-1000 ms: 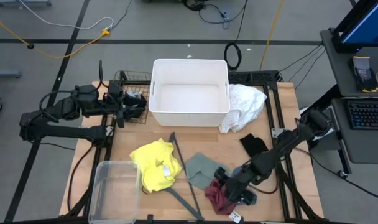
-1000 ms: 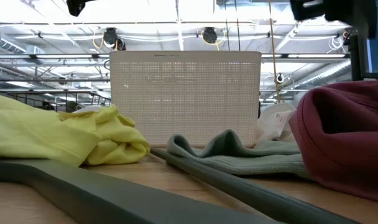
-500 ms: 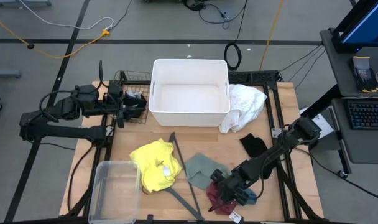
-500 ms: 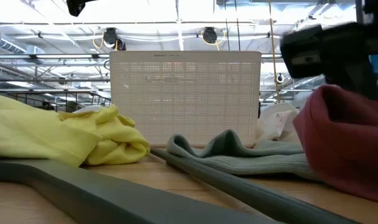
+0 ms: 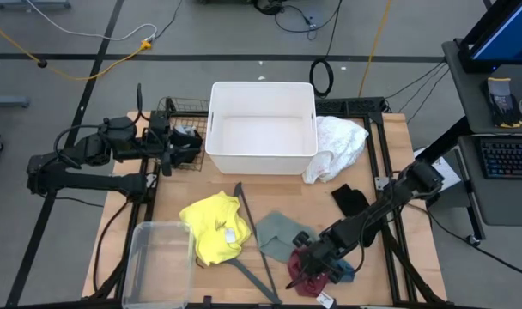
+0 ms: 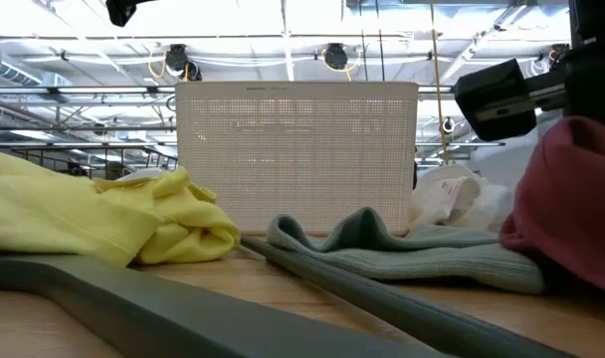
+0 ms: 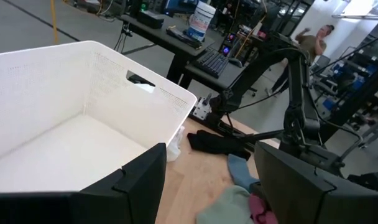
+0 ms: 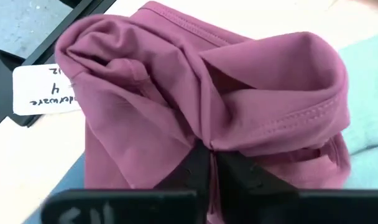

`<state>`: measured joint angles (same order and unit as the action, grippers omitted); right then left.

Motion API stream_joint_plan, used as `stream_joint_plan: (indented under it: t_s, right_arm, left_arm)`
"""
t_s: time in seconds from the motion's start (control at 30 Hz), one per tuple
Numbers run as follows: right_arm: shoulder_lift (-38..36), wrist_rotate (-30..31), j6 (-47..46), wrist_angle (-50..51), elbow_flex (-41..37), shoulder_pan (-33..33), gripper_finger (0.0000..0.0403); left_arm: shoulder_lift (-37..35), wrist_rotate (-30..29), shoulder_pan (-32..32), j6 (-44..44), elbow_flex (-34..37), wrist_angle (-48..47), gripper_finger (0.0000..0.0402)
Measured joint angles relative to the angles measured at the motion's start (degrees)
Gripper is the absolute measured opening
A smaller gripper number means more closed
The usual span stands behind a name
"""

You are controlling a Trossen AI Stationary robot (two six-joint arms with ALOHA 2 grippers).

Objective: Pick & Place Cloths
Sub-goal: Put the red underwear into the wired basket

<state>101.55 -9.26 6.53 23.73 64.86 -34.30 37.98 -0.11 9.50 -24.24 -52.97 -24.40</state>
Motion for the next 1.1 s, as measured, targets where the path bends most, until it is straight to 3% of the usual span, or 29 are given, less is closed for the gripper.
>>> stream_joint_plan:
  t_s: [0.23,0.5,0.83,1.1]
  right_arm:
    - [-4.8,0.1,-1.1,3.6,0.0,1.7,0.0005]
    - [-16.1,0.3,-1.4,4.0,0.0,6.4,0.0003]
    - [-30.7,0.0,-6.5,-9.3,0.0,11.9,0.0001]
    - [-37.4,-3.3,-8.9,-21.1,0.0,14.5,0.0001]
  left_arm:
    - [0.0,0.1,0.0,-1.8,0.0,0.1,0.0248]
    - [0.0,0.2,0.0,-8.0,0.0,0.4,0.0248]
    - [1.2,3.1,-0.1,-10.1,0.0,0.7,0.0248]
    - [3.2,3.1,-0.2,-10.9,0.0,0.7,0.0248]
